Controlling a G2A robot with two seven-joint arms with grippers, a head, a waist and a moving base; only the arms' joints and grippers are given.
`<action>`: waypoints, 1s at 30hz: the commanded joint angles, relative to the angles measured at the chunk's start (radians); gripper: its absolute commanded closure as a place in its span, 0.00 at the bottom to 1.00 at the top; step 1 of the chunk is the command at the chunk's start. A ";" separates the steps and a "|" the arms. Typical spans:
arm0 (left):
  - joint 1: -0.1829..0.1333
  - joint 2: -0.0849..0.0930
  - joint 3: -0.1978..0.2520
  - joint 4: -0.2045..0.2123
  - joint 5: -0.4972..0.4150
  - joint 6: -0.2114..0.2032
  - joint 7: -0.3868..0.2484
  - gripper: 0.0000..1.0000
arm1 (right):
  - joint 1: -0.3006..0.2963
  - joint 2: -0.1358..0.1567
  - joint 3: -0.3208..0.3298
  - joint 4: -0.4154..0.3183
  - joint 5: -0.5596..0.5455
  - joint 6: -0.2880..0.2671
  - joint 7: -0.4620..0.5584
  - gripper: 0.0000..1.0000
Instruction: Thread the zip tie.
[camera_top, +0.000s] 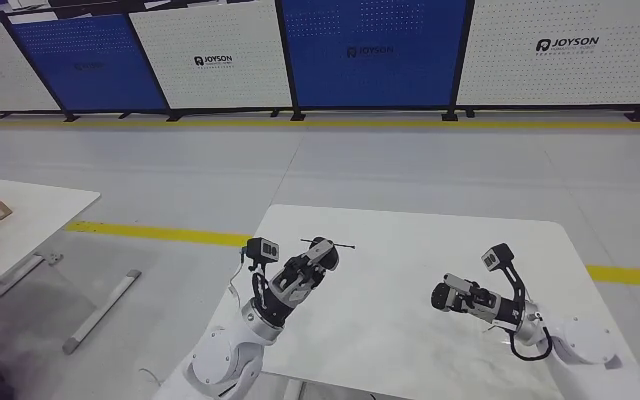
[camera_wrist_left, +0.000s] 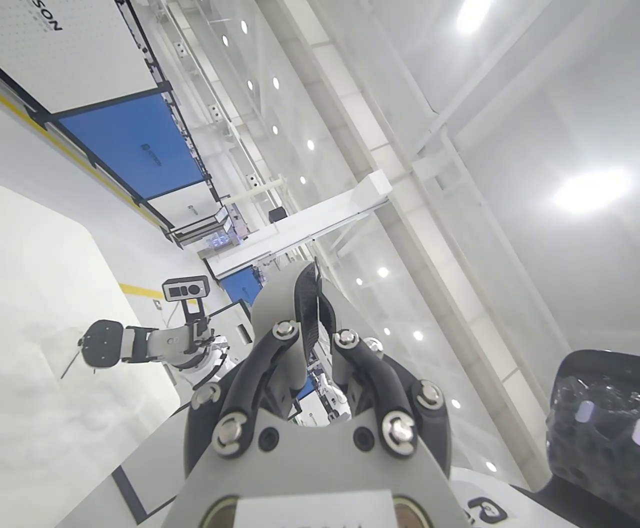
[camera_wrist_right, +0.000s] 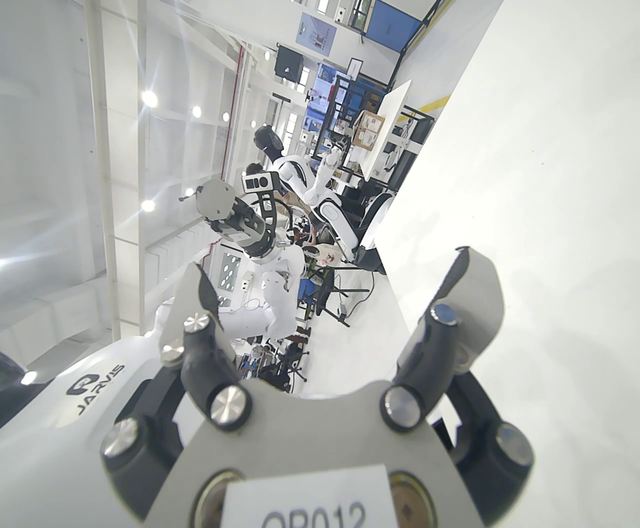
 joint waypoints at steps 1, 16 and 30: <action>0.000 0.000 0.000 0.000 0.000 0.000 0.000 1.00 | 0.000 0.000 0.000 0.000 0.000 0.000 0.000 0.00; -0.044 0.002 0.067 0.120 0.247 0.164 -0.044 1.00 | 0.000 0.000 0.000 0.000 0.000 0.000 0.000 0.00; -0.057 -0.003 0.093 0.162 0.305 0.168 0.012 1.00 | 0.000 0.000 0.000 0.000 0.000 0.000 0.000 0.00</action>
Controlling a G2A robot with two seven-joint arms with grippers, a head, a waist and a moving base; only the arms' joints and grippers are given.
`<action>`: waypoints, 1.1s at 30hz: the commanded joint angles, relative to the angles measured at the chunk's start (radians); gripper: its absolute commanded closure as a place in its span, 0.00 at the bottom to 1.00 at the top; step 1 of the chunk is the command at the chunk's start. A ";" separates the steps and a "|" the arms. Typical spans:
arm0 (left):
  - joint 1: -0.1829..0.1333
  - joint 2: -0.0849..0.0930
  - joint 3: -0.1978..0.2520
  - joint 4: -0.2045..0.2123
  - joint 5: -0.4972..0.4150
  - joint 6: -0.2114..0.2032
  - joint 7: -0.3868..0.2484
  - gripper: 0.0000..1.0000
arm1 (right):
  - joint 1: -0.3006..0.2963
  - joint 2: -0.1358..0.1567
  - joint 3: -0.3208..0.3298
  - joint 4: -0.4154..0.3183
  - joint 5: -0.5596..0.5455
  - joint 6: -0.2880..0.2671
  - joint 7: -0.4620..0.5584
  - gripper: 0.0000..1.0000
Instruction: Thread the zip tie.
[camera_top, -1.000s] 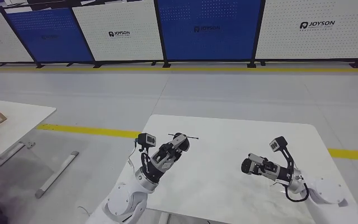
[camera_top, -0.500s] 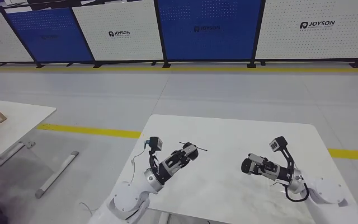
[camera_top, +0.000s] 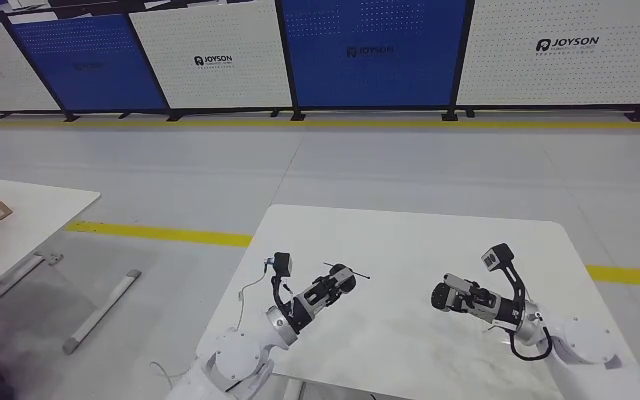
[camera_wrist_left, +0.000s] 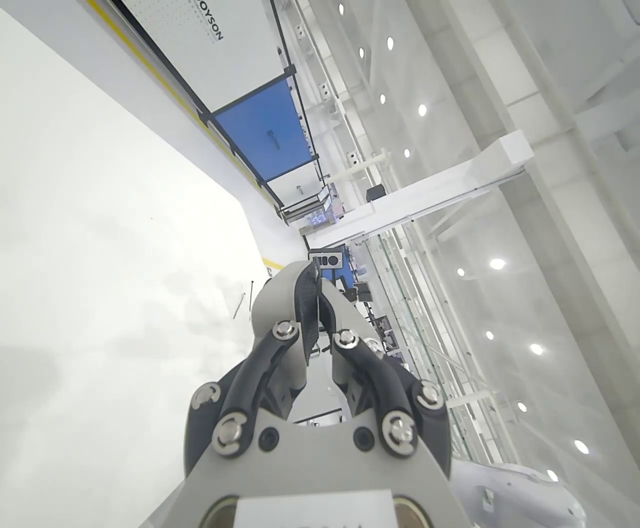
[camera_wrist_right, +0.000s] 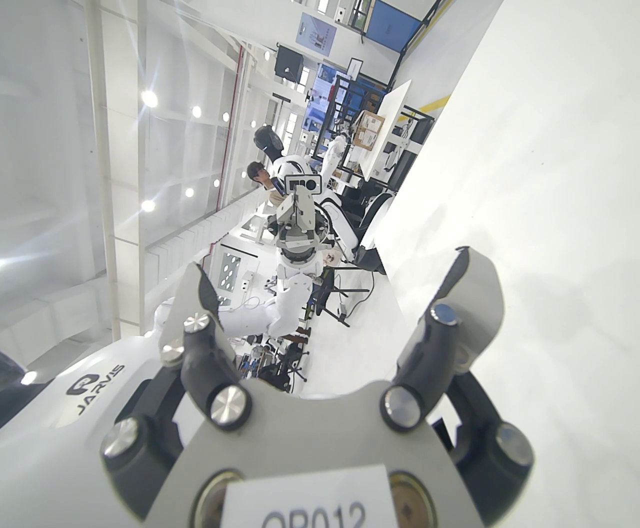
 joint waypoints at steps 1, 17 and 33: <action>0.000 0.000 0.000 0.000 0.000 0.000 0.000 1.00 | 0.000 0.000 0.000 0.000 0.000 0.000 0.000 0.00; -0.089 -0.010 0.086 0.179 0.079 0.130 -0.039 1.00 | 0.000 0.000 0.000 0.000 0.000 0.000 0.000 0.00; -0.136 -0.014 0.119 0.227 0.123 0.211 -0.047 1.00 | 0.000 0.000 0.000 0.000 0.000 0.000 0.000 0.00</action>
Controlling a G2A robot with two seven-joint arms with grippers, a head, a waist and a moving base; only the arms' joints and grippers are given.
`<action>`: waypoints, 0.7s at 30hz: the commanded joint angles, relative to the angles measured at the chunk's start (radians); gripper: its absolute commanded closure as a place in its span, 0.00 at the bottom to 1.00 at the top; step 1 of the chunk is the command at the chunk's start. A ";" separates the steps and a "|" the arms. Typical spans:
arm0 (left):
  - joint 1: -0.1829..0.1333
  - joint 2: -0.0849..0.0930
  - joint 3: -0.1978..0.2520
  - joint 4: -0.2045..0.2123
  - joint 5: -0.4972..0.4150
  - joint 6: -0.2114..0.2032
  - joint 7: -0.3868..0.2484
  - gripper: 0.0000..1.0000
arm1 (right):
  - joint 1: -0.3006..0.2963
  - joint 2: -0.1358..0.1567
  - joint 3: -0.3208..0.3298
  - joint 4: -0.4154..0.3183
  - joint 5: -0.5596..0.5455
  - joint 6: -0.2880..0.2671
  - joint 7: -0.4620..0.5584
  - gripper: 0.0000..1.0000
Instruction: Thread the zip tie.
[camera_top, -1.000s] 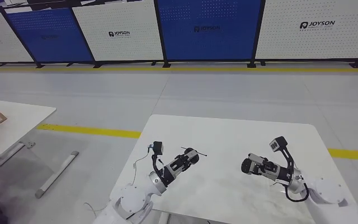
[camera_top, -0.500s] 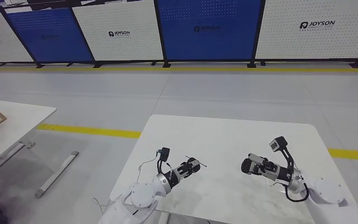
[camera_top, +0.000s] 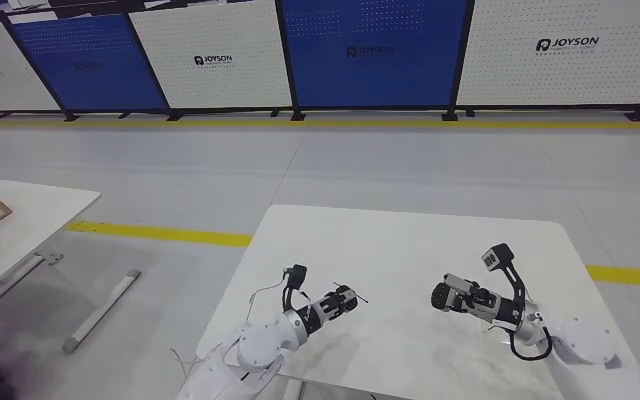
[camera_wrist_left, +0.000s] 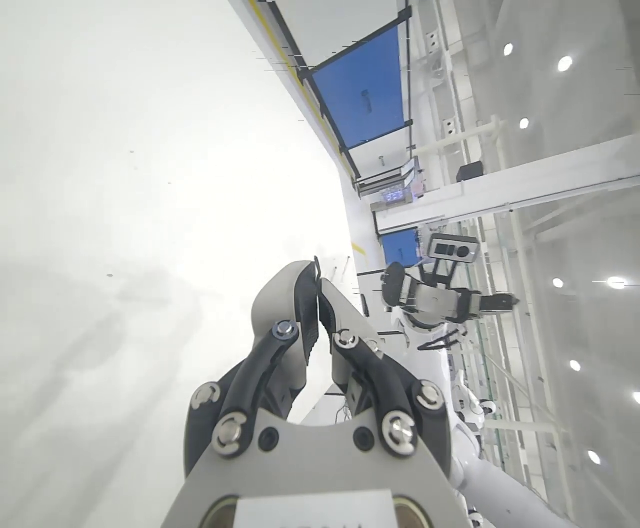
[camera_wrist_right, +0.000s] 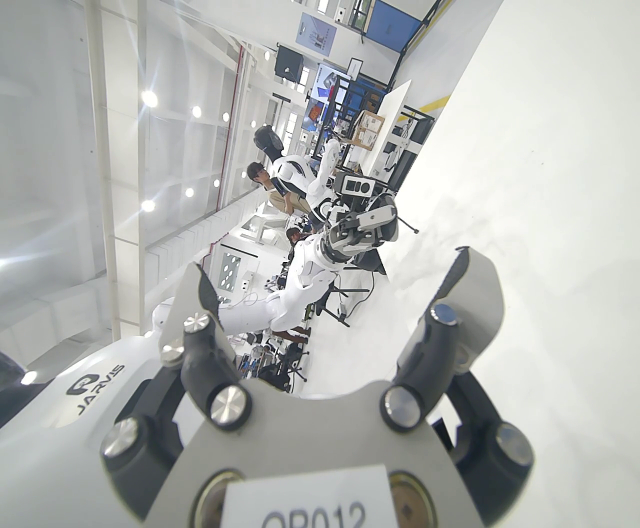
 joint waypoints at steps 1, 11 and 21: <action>-0.004 -0.001 0.003 0.002 -0.003 0.005 0.014 1.00 | 0.000 0.000 0.000 0.000 0.000 0.000 0.000 0.00; 0.007 -0.002 -0.030 -0.033 -0.124 -0.069 -0.016 1.00 | 0.000 0.000 0.000 0.000 0.000 0.000 0.000 0.00; 0.089 0.018 -0.150 -0.164 -0.321 -0.190 -0.191 1.00 | 0.000 0.000 0.000 0.000 0.000 0.000 0.000 0.00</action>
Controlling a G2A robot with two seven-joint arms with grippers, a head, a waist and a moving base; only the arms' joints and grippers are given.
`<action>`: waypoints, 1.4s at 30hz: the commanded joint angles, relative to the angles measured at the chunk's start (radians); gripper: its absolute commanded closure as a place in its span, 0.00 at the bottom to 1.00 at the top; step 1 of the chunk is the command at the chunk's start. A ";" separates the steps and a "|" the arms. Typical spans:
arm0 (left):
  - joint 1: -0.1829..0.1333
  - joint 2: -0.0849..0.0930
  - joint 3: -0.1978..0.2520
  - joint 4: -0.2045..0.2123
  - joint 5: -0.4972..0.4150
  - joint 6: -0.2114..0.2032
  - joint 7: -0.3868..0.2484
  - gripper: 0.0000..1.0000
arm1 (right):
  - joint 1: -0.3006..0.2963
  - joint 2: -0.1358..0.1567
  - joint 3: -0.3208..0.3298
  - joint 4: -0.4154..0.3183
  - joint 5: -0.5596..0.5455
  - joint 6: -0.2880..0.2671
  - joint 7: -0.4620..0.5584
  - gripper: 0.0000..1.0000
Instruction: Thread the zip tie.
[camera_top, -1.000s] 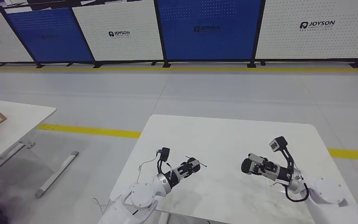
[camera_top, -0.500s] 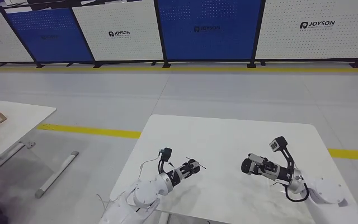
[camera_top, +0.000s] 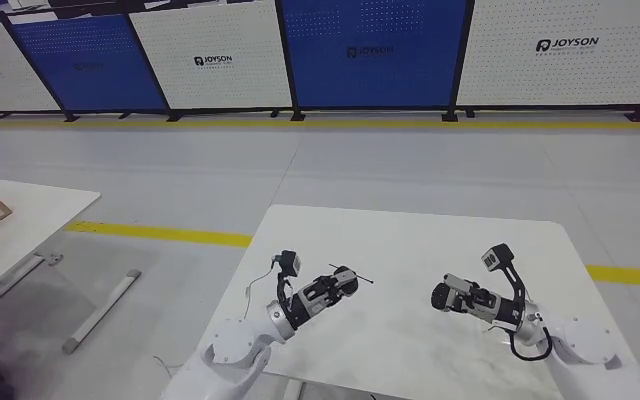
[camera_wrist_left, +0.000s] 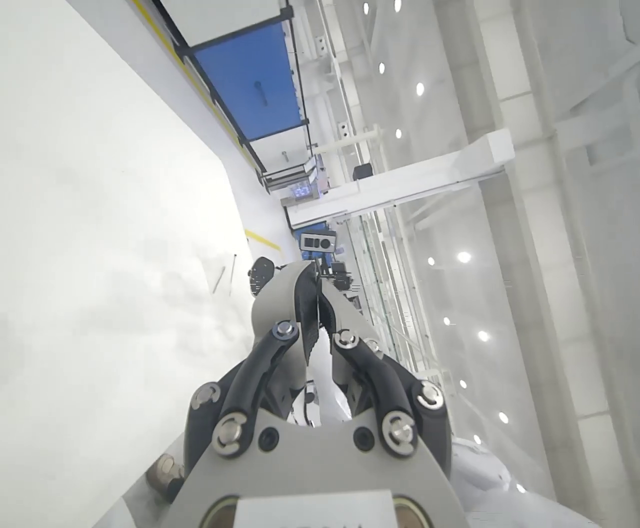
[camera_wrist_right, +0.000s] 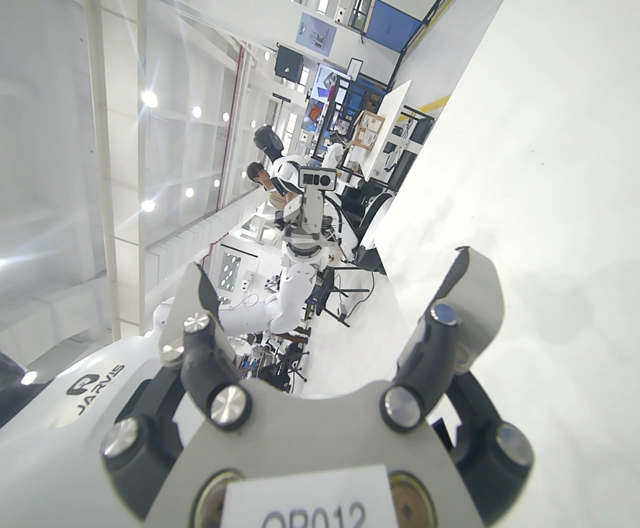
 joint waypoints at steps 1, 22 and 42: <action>0.007 0.005 -0.013 -0.011 -0.012 0.012 -0.055 1.00 | 0.000 0.000 0.000 0.000 0.000 0.000 0.000 0.00; 0.058 0.001 -0.061 -0.045 -0.266 -0.178 -0.216 1.00 | 0.000 0.000 0.000 0.000 0.000 0.000 0.000 0.00; -0.035 -0.013 0.060 0.069 -0.183 -0.068 -0.125 1.00 | 0.000 0.000 0.000 0.000 0.000 0.000 0.000 0.00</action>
